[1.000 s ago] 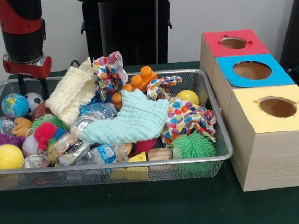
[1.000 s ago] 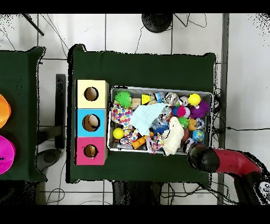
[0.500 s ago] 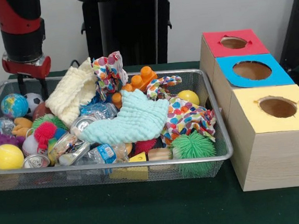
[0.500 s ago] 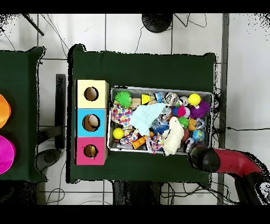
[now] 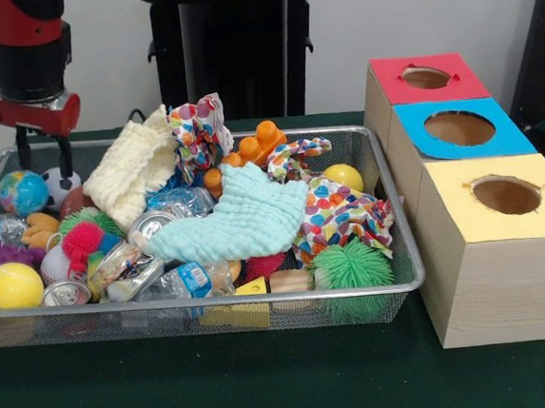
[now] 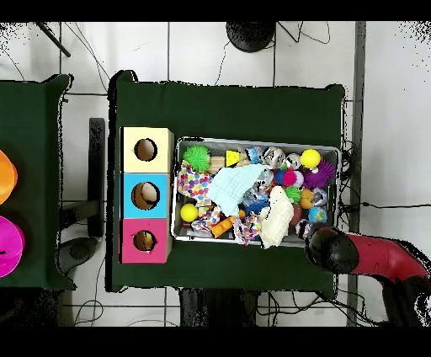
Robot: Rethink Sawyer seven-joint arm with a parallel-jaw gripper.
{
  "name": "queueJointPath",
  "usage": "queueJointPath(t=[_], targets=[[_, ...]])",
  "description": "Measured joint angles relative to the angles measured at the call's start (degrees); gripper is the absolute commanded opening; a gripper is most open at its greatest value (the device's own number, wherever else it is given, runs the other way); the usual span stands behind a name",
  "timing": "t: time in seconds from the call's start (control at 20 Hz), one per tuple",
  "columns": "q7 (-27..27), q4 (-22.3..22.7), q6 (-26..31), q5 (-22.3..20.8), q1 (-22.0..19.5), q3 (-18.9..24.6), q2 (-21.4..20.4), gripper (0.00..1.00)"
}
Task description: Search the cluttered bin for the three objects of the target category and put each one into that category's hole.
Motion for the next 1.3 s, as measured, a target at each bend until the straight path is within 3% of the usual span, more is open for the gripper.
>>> queueJointPath(t=[0.5, 0.7, 1.0, 1.3], targets=[[0.0, 0.0, 0.8, 4.0, 0.3, 0.4, -6.5, 1.0], [0.0, -0.1, 0.9, 4.3, 0.5, 0.4, -7.3, 1.0], [0.0, -1.1, 0.9, 4.3, 0.6, 0.7, -5.8, 1.0], [0.0, -3.0, 0.9, 3.2, 0.4, 2.2, -0.8, 1.0]])
